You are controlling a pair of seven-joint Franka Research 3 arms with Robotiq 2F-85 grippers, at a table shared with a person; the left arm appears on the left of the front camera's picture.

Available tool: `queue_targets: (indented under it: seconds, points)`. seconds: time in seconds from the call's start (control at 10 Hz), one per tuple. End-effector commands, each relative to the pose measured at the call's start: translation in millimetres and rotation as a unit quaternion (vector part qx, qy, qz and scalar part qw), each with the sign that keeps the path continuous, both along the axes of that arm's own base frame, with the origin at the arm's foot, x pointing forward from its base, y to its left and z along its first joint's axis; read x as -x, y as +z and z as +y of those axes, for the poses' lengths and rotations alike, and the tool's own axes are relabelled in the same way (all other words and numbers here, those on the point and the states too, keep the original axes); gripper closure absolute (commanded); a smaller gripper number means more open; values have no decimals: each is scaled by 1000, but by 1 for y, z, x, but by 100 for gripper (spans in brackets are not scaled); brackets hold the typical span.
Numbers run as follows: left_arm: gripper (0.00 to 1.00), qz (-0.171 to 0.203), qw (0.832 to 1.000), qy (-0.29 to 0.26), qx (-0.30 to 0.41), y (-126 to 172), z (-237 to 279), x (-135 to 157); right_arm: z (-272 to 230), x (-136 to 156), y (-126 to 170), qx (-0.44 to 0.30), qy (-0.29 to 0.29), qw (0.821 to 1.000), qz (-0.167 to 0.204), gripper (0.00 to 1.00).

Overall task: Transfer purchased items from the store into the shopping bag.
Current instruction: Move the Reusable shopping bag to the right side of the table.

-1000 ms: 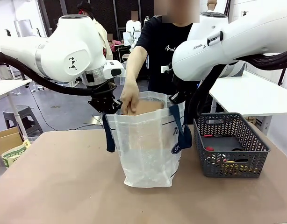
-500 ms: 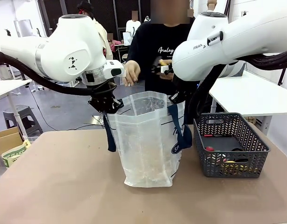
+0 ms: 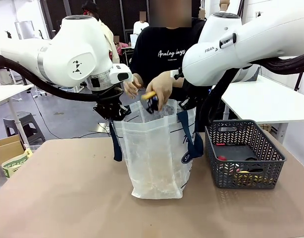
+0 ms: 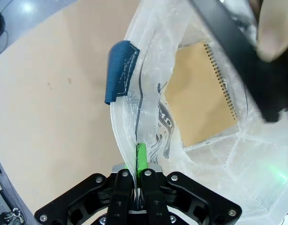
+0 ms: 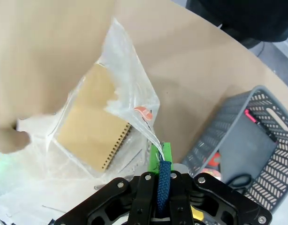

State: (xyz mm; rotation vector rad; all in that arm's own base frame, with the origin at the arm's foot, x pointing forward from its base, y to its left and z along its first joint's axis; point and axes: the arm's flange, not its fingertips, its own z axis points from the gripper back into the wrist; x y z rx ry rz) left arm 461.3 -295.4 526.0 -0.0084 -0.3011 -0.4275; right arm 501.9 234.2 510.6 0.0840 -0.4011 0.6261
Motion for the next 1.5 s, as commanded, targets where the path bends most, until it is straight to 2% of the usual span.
queue_targets:
  seconds: [0.0, 1.4]
  points:
    - [100, 0, 1000, 1, 0, 0, 1, 0, -1, 0, -1, 0, -1, 1000, 1, 100]
    - [100, 0, 1000, 1, 0, 0, 1, 0, -1, 0, -1, 0, -1, 1000, 1, 100]
